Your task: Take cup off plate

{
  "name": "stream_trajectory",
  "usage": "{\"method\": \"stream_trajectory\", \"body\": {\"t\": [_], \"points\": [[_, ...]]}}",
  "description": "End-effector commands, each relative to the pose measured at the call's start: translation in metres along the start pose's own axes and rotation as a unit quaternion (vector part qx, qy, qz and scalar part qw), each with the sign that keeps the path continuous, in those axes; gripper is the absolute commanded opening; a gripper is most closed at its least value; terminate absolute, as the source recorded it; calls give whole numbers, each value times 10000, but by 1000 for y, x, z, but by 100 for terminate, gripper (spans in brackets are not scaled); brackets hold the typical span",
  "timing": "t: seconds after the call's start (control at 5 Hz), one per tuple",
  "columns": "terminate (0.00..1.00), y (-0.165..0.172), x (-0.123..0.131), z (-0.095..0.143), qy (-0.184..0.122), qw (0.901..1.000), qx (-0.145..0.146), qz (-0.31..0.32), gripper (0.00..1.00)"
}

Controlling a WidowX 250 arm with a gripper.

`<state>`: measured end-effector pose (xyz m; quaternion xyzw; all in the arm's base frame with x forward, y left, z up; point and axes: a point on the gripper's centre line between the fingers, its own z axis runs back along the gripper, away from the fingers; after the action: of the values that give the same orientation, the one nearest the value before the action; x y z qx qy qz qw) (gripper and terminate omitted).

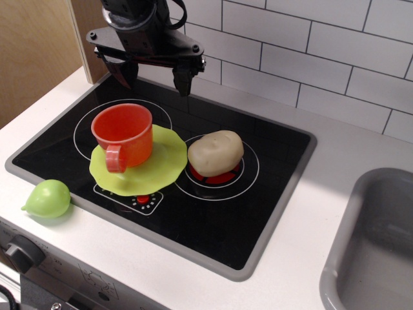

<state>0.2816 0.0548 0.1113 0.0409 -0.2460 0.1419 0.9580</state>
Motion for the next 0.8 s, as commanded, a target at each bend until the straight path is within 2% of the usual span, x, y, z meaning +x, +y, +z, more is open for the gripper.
{"method": "stream_trajectory", "body": {"t": [0.0, 0.2, 0.4, 0.6], "points": [[0, 0, 0, 0, 0, 10000, 0, 0, 100], [0, -1, -5, 25, -219, 9997, -83, 35, 100], [0, 1, -12, 42, -390, 9986, -345, 49, 100], [0, 2, -26, 51, -205, 9992, -353, -42, 100]]}}
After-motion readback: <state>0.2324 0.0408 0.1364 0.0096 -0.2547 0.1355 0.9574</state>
